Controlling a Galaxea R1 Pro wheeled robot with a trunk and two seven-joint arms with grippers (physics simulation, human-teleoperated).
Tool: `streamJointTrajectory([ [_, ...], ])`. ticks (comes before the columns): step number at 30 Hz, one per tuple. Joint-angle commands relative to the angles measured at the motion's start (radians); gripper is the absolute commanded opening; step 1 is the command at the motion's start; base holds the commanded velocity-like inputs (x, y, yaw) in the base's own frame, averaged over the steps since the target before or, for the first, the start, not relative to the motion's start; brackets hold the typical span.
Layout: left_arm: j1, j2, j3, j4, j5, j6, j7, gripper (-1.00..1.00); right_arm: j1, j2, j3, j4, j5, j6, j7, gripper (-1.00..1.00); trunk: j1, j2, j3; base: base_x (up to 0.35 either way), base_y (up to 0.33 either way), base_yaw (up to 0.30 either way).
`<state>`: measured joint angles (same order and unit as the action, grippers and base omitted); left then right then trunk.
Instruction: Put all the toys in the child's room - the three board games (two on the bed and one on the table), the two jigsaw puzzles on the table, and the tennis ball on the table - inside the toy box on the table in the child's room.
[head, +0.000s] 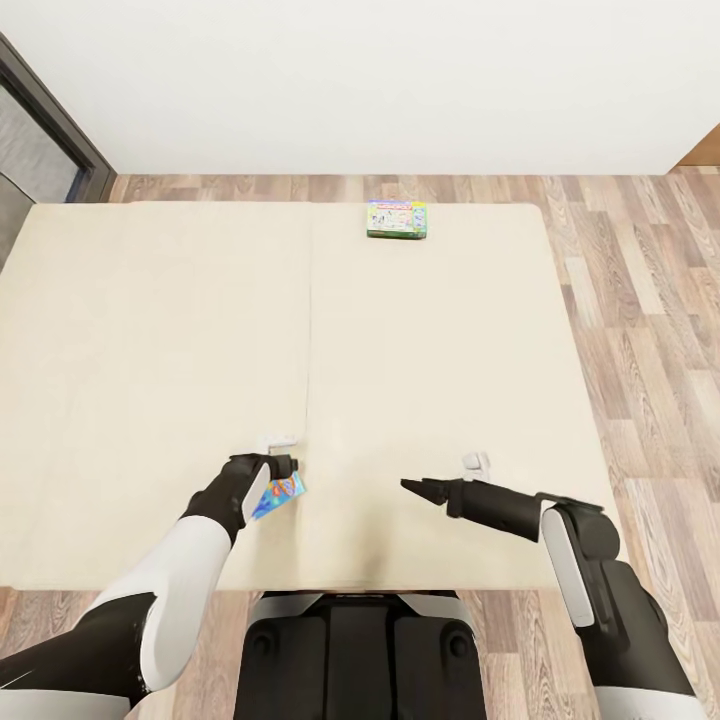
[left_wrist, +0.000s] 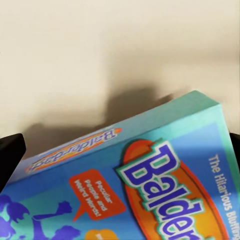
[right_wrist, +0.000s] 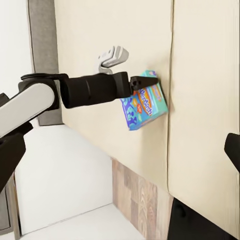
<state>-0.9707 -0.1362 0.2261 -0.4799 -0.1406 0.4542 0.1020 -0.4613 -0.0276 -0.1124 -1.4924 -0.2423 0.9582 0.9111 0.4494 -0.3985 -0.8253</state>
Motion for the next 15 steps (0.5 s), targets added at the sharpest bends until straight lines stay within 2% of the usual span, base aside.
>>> streamJointTrajectory([
  [1,0.000,-0.001,0.007,-0.002,-0.011,0.007,-0.002,1.00,0.000,0.000,-0.007,0.006,0.001,0.004,0.004,1.00,0.001,-0.002,-0.001,0.000,0.000,0.000],
  [12,0.000,0.003,0.008,-0.002,-0.012,0.049,-0.002,1.00,0.000,0.000,-0.016,0.021,0.002,0.001,0.002,1.00,0.001,-0.002,-0.001,0.000,0.000,0.000],
  [15,0.000,0.003,0.007,-0.002,-0.012,0.055,-0.002,1.00,0.000,0.000,-0.016,0.029,0.001,-0.029,-0.001,1.00,0.001,-0.002,-0.001,0.000,0.000,0.000],
])
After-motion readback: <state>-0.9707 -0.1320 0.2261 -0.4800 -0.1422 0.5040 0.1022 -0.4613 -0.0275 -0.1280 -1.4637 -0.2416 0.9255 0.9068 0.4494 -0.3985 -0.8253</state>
